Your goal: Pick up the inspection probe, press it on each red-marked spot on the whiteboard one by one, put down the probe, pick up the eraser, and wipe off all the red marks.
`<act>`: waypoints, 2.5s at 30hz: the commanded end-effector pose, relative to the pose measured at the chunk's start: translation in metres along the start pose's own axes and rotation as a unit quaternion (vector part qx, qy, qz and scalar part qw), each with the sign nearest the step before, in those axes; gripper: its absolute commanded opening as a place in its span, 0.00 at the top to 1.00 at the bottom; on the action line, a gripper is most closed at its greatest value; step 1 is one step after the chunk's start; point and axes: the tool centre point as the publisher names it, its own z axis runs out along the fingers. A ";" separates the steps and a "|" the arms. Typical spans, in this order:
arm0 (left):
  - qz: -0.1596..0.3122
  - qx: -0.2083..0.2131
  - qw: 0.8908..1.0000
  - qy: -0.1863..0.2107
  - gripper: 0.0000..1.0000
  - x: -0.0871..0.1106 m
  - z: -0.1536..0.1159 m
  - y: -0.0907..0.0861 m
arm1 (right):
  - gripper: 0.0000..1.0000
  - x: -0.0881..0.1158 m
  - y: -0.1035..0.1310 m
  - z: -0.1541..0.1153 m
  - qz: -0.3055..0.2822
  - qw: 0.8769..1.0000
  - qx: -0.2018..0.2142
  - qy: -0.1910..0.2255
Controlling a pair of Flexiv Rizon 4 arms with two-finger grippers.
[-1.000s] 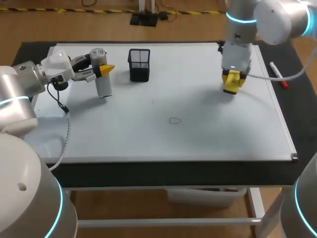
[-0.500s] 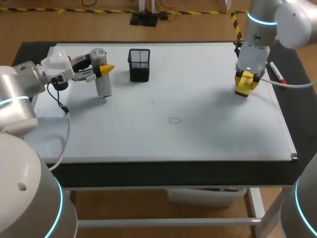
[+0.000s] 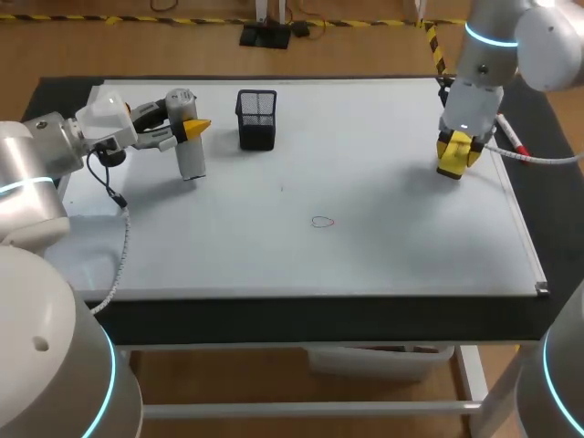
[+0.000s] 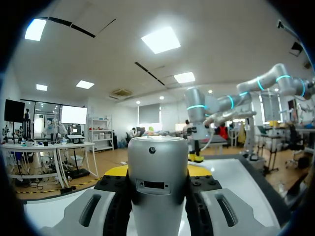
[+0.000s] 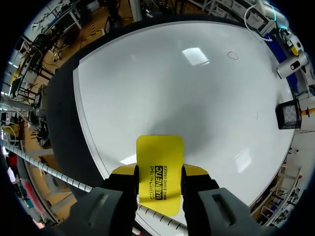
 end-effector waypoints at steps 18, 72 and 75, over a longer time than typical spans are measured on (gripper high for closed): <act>0.008 0.021 0.997 0.070 1.00 0.075 0.034 -0.012 | 1.00 0.000 -0.001 -0.001 -0.001 1.000 0.001 0.001; -0.034 0.034 0.971 0.235 1.00 0.217 0.167 0.019 | 1.00 0.000 -0.001 -0.001 -0.001 1.000 0.001 0.001; -0.035 0.033 0.970 0.237 1.00 0.218 0.169 0.020 | 1.00 0.000 -0.001 -0.001 -0.001 1.000 0.001 0.001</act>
